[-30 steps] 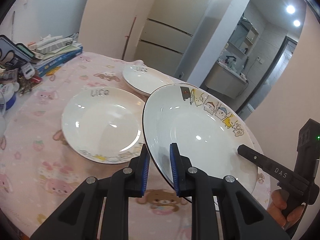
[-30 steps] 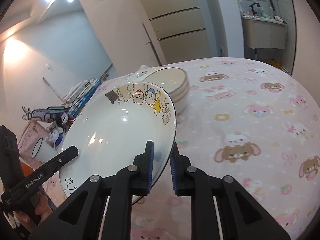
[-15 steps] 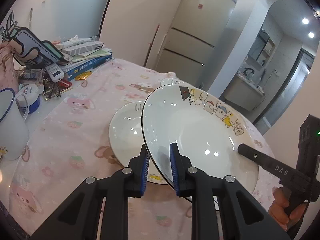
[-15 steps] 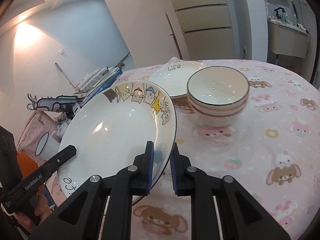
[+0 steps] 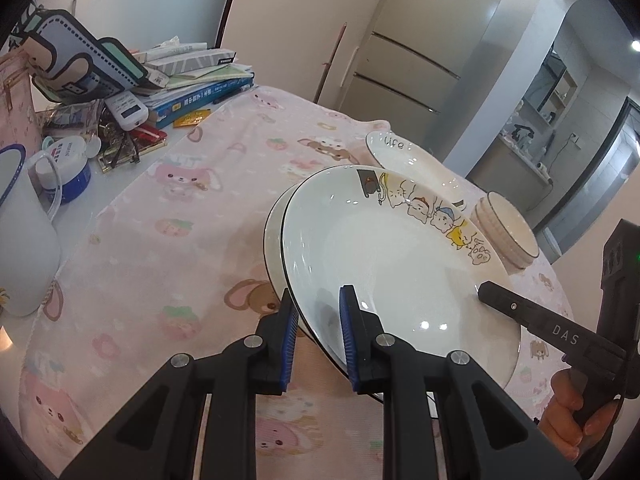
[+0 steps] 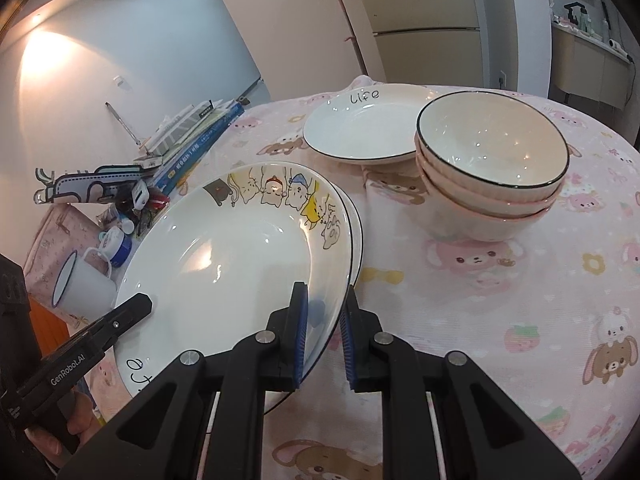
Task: Organize plates and bowls
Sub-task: 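Lift the cartoon-rim plate and carry it over the white 'Life' plate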
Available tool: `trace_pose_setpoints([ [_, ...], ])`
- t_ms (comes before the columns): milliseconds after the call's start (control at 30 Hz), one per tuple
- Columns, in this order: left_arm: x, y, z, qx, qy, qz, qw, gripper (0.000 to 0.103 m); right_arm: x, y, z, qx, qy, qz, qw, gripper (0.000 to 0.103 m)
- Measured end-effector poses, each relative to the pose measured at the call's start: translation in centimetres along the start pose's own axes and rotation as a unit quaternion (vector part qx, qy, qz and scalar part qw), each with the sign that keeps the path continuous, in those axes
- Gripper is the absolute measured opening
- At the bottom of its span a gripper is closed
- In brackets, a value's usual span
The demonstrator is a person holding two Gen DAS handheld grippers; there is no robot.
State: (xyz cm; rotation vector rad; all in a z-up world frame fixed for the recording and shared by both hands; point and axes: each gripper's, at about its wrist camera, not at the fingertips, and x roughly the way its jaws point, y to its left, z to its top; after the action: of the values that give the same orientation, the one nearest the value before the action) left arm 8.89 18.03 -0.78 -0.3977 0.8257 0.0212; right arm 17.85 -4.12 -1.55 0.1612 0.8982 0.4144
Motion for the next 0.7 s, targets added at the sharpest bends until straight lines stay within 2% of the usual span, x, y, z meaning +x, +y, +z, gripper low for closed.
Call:
trace_pose_setpoints([
  [433, 1.2, 0.6, -0.4, -0.002, 0.022, 0.017, 0.9996, 0.021, 2.0, -0.2, -0.3, 0.003, 0.029, -0.001, 1.0, 0.015],
  [700, 1.3, 0.3, -0.2, -0.002, 0.028, 0.031, 0.9991, 0.022, 2.1, 0.2, -0.3, -0.009, 0.026, -0.011, 1.0, 0.018],
])
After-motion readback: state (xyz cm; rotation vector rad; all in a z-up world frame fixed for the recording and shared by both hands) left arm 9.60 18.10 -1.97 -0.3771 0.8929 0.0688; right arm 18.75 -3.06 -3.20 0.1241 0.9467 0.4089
